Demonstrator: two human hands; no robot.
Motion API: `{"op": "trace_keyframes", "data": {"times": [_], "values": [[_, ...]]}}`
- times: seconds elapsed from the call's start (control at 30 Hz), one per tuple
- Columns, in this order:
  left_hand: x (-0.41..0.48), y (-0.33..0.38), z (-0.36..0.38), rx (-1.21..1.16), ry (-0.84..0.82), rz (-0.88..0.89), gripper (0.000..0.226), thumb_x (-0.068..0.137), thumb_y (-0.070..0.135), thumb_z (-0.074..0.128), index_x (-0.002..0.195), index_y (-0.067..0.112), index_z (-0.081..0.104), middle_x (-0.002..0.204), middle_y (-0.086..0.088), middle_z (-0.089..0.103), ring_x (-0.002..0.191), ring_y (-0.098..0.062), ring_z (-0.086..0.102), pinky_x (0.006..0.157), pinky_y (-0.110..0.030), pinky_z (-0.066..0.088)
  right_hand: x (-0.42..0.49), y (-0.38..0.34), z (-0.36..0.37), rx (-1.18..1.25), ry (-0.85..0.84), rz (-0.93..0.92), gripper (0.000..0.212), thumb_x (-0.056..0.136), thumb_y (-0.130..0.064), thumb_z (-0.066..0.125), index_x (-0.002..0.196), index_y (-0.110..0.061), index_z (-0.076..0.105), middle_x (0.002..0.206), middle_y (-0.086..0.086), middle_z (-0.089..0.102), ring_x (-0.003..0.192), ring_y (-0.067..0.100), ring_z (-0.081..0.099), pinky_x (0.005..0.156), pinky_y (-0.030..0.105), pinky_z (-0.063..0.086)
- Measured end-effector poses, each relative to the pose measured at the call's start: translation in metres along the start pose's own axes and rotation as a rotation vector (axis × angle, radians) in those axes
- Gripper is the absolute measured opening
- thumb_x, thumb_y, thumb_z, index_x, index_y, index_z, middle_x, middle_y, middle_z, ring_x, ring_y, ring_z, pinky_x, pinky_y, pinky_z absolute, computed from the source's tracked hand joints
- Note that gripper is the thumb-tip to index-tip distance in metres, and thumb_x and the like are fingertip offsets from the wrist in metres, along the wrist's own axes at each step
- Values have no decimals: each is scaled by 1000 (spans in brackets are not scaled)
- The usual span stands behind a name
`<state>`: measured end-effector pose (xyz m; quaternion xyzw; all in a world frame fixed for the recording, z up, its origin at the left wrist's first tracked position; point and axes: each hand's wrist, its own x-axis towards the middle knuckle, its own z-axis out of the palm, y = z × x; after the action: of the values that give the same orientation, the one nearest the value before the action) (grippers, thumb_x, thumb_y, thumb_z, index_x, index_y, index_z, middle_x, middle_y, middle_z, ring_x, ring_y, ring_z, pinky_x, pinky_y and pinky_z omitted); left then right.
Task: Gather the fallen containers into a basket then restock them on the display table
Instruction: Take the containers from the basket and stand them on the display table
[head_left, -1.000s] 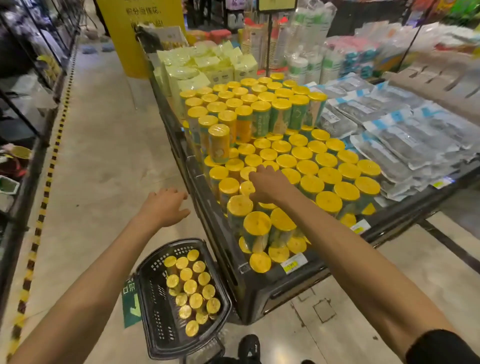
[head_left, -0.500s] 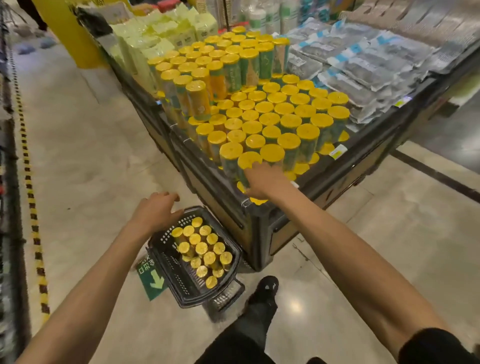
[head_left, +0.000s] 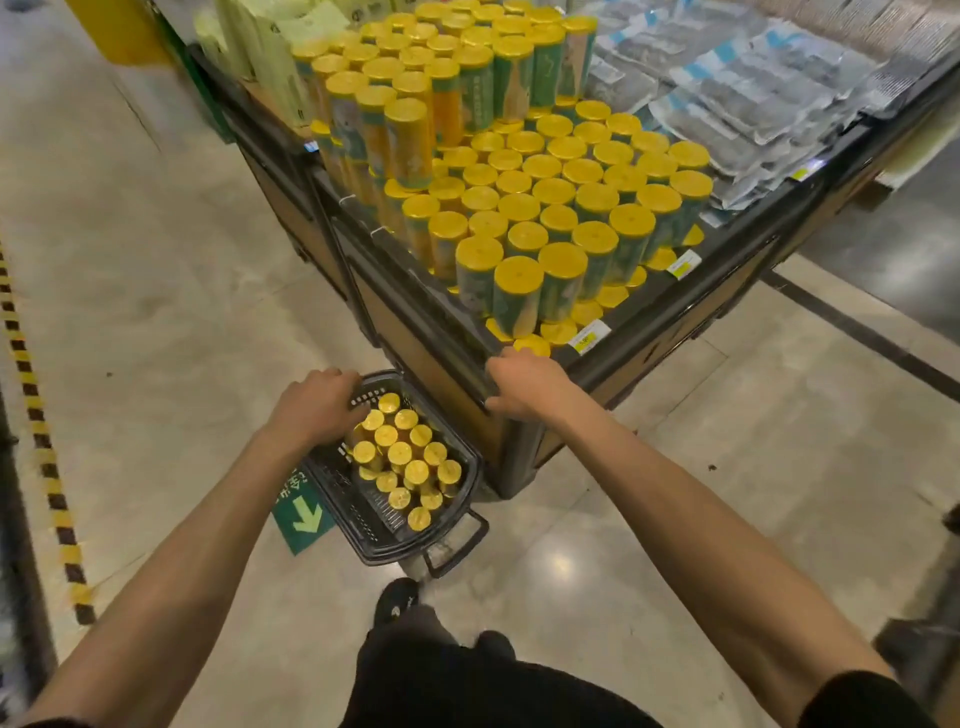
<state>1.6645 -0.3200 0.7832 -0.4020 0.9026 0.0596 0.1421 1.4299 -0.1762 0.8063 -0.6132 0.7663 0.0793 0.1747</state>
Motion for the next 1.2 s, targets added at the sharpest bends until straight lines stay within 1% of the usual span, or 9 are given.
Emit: {"op": "trace_keyframes", "data": {"times": [0.13,0.23,0.37,0.53,0.6,0.7,0.9,1.07,1.2], "values": [[9,-27,21,-26,-44,12,44,93,46,53,124,16,54,114,-12,60,105,-31,58,79,-40,51,22,-27,19,27,-40,3,43,93,-36,57,126,-9,51,128,16,50,120,36,48,89,45,46],[17,-55,36,-39,-81,32,43,92,47,55,121,15,55,115,-12,61,105,-32,58,78,-40,51,43,-53,39,51,-88,22,46,94,-38,57,129,-10,51,130,16,50,121,35,49,93,47,45],[35,-103,55,-69,-107,71,42,93,48,52,118,15,57,113,-14,63,104,-34,60,78,-41,50,74,-93,60,125,-110,84,41,92,-36,57,124,-10,54,126,15,53,118,34,51,91,45,46],[61,-155,88,-101,-161,130,37,94,45,47,112,13,57,109,-17,62,103,-37,60,78,-42,49,114,-141,92,178,-169,200,43,94,-37,56,128,-11,52,125,15,53,117,35,52,88,44,46],[72,-171,102,-106,-213,145,38,93,40,50,117,13,56,113,-18,61,107,-38,58,82,-44,50,126,-152,109,194,-196,265,41,93,-36,56,125,-10,55,122,15,55,113,35,54,85,44,47],[89,-187,124,-139,-270,181,39,93,36,52,123,12,56,118,-21,59,111,-41,56,85,-47,50,141,-164,136,233,-246,346,43,92,-37,56,124,-7,56,122,18,55,115,37,54,87,45,48],[139,-204,189,-225,-300,245,41,91,25,57,128,10,55,116,-27,60,107,-45,57,85,-48,51,184,-169,200,270,-250,432,39,90,-26,53,121,-3,57,119,21,57,113,39,55,83,44,50],[197,-215,267,-264,-362,161,43,88,30,56,125,9,58,118,-27,60,109,-45,57,87,-48,50,239,-158,269,260,-265,412,40,91,-28,56,123,-3,54,121,21,53,115,41,51,86,49,47],[223,-217,324,-358,-394,152,66,76,45,43,128,9,58,124,-27,59,115,-43,56,94,-49,48,278,-157,332,301,-304,437,39,88,-23,56,120,-2,52,120,23,52,113,43,50,85,50,47]]}}
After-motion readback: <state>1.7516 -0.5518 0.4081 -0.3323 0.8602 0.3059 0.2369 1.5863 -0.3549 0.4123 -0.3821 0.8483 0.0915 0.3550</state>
